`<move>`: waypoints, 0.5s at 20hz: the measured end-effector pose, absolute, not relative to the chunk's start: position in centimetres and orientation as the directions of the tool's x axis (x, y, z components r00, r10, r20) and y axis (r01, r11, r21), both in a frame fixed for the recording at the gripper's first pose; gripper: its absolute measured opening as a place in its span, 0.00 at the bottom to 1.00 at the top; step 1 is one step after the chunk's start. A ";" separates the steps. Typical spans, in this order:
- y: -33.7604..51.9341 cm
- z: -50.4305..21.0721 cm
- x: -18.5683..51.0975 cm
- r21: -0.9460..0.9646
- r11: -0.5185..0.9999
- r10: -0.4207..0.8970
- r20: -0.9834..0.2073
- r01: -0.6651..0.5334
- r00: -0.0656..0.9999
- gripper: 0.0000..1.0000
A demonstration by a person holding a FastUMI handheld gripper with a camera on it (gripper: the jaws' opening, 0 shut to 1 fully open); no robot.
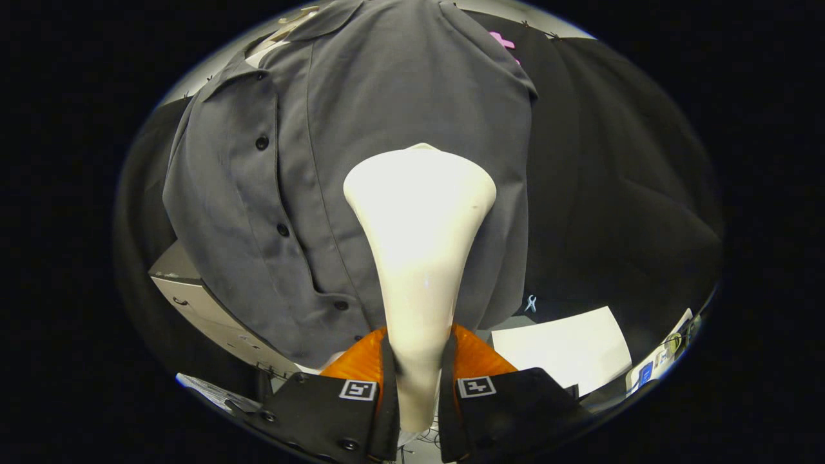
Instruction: Iron the clothes twice with a garment steamer, once on the left side and once on the right side.
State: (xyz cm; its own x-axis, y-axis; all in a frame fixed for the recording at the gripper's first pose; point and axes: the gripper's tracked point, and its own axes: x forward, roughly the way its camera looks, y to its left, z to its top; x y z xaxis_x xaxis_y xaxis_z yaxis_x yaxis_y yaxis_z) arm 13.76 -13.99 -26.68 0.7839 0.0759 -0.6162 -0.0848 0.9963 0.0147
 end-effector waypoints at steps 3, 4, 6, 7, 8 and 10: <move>-14.5 -29.1 13.1 0.015 0.997 0.070 -0.646 -0.080 0.760 0.32; -14.6 -29.8 12.6 0.015 0.997 0.070 -0.658 -0.080 0.749 0.32; -14.8 -31.0 11.9 0.016 0.997 0.067 -0.678 -0.076 0.732 0.32; -14.8 -31.5 11.8 0.017 0.997 0.064 -0.688 -0.073 0.723 0.32; -15.1 -32.3 11.3 0.018 0.998 0.061 -0.698 -0.068 0.714 0.32; -15.6 -33.9 10.6 0.017 0.998 0.056 -0.716 -0.063 0.696 0.32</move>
